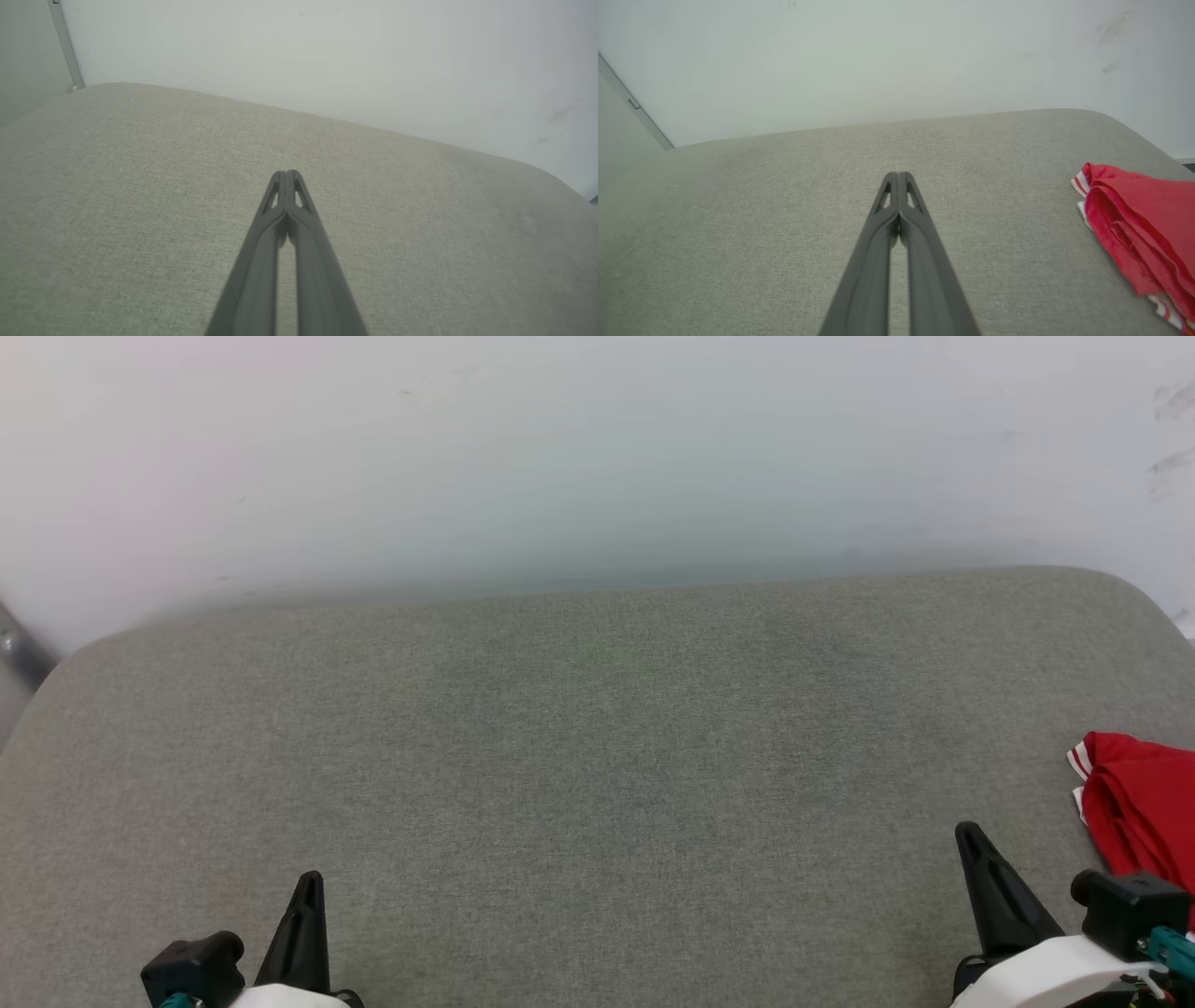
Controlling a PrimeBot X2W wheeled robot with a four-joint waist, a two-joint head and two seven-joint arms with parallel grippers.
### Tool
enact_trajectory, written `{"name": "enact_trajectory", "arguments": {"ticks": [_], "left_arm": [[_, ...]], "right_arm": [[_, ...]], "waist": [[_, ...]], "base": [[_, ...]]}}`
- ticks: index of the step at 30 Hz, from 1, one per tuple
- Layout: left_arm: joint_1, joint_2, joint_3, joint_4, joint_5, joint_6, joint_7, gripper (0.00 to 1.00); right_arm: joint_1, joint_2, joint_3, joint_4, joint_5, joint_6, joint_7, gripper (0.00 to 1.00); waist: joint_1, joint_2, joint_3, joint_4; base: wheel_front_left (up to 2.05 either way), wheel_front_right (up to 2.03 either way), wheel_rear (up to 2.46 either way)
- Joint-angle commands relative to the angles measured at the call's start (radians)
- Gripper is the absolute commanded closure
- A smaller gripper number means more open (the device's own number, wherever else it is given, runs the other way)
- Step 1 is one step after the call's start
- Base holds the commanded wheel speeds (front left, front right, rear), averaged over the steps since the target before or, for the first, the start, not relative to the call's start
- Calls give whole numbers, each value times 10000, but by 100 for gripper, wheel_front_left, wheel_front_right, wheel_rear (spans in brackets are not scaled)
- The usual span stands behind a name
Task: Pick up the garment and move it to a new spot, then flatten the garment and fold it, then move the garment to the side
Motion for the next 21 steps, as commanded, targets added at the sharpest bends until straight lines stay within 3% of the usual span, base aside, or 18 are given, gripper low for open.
{"name": "enact_trajectory", "arguments": {"ticks": [1, 21], "left_arm": [[-282, -13, 213, -76, -358, -118, 84, 100], [-843, -733, 1114, 529, -2897, -1016, 901, 100]], "right_arm": [[-274, 2, -40, -51, 515, -1, 11, 100], [-819, 28, -228, 707, 4142, -2, 172, 100]], "waist": [[0, 0, 4, 10], [0, 0, 74, 113]], "base": [[0, 0, 0], [0, 0, 0]]}}
